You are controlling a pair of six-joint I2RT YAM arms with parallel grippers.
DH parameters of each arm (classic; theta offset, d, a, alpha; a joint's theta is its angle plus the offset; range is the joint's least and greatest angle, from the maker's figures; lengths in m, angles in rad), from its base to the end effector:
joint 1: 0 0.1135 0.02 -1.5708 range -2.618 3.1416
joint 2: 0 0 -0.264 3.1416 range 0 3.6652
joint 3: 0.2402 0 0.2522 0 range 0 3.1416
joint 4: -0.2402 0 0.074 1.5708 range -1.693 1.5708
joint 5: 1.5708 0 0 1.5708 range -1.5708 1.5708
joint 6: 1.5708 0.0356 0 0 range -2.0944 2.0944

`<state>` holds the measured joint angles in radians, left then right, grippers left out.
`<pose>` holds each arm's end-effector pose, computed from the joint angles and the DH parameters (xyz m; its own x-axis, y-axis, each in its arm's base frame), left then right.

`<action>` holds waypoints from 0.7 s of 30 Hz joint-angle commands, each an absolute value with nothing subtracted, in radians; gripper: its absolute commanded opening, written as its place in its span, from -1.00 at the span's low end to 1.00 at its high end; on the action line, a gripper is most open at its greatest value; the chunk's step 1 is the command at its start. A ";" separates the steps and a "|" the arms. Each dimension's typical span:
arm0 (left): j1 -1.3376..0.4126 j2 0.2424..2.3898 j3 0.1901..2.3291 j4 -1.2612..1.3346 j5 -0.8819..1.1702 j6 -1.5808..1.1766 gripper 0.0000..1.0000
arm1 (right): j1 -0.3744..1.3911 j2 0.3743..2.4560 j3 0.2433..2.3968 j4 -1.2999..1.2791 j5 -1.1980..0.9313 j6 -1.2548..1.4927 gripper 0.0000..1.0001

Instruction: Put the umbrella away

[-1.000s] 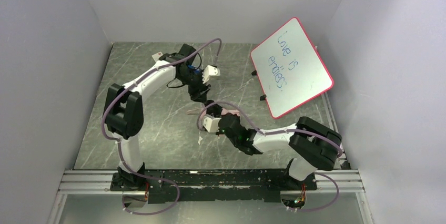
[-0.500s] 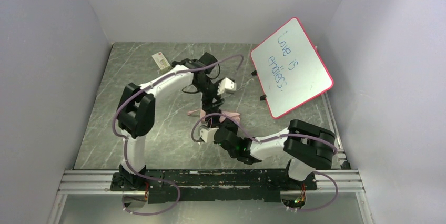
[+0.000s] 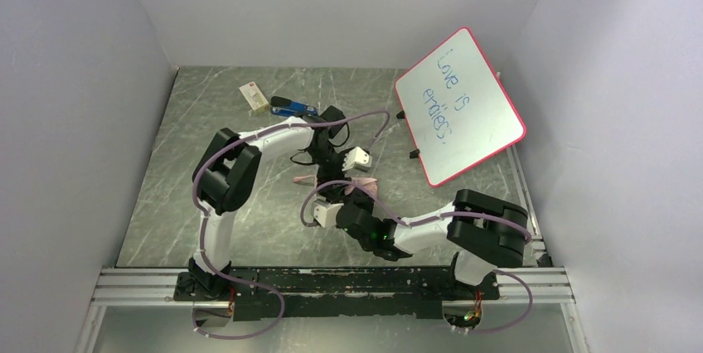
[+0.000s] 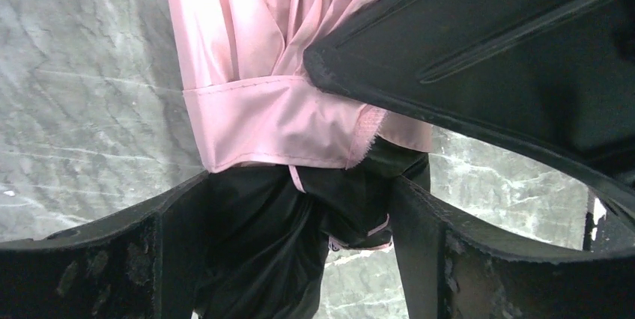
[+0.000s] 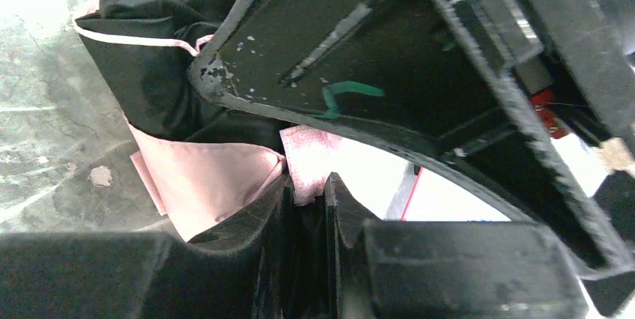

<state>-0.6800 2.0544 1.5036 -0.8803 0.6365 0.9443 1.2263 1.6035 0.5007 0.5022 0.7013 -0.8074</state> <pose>0.2955 -0.2662 0.1685 0.0103 0.8295 -0.5585 0.9580 -0.1683 -0.2323 0.1149 0.2522 0.1286 0.2577 -0.9162 -0.3069 -0.5108 0.1405 -0.8482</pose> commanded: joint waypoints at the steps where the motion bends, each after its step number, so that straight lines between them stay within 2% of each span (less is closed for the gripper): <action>1: -0.692 2.104 1.457 -0.889 0.610 0.971 0.61 | 1.240 1.611 0.480 0.463 0.663 -0.763 -0.57; 7: -0.693 2.176 1.483 -0.927 0.566 0.975 -0.11 | 1.241 1.588 0.486 0.481 0.656 -0.737 -0.59; 11: -0.693 2.191 1.469 -0.923 0.543 0.977 -0.45 | 1.241 1.551 0.486 0.490 0.655 -0.710 -0.60; 13: -0.693 2.189 1.459 -0.907 0.532 0.972 -0.60 | 1.240 1.517 0.490 0.480 0.650 -0.674 -0.48; 15: -0.693 2.191 1.452 -0.893 0.517 0.963 -0.77 | 1.239 1.461 0.493 0.470 0.647 -0.621 -0.25; 19: -0.685 2.207 1.452 -0.871 0.492 0.949 -0.85 | 1.233 1.310 0.500 0.429 0.646 -0.467 0.08; 21: -0.674 2.220 1.461 -0.859 0.488 0.937 -0.88 | 1.223 1.228 0.494 0.404 0.649 -0.371 0.19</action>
<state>-0.6804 2.1078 1.5158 -0.8757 0.6323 0.9291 1.2316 1.3636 0.4976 0.4332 0.6559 -0.5835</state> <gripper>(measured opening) 0.259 0.554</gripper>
